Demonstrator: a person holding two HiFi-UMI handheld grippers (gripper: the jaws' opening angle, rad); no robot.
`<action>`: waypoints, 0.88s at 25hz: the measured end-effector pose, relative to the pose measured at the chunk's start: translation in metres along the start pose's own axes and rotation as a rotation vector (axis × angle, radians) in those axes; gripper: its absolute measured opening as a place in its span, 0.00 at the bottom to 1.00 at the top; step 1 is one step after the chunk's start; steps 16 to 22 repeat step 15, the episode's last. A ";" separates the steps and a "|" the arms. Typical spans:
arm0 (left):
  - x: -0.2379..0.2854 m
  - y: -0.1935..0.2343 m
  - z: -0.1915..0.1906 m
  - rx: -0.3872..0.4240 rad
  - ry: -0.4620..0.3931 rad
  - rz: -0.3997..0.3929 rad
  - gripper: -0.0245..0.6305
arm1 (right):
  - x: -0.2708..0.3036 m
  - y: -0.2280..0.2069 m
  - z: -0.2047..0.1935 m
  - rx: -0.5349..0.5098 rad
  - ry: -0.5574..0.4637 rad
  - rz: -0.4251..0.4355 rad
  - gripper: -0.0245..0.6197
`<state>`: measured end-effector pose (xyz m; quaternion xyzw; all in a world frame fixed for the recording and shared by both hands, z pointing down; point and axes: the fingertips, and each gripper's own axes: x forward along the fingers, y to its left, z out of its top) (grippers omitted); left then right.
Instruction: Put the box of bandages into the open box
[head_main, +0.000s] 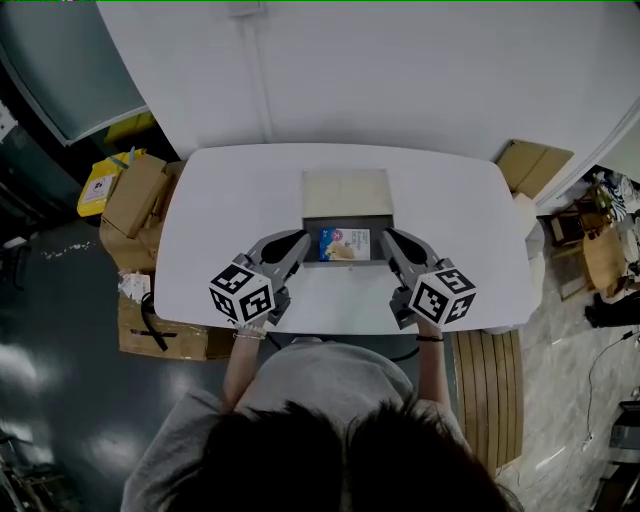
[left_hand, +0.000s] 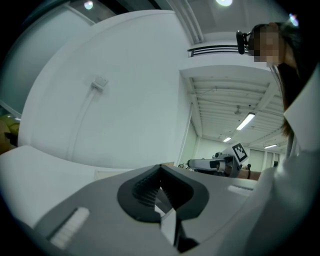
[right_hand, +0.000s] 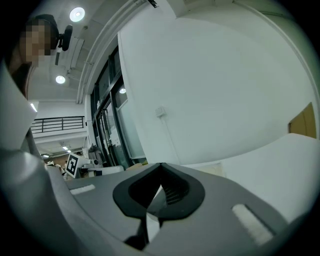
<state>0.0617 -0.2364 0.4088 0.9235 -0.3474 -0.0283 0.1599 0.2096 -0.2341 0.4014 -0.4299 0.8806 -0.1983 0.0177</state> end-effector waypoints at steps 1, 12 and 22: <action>0.000 0.001 0.000 -0.007 -0.005 0.002 0.03 | 0.000 -0.001 0.000 0.006 -0.002 0.004 0.06; 0.001 0.008 -0.004 -0.012 0.013 0.020 0.03 | 0.001 -0.005 -0.010 -0.037 0.034 -0.001 0.06; 0.002 0.008 -0.006 -0.014 0.015 0.023 0.03 | -0.001 -0.008 -0.010 -0.033 0.033 -0.002 0.06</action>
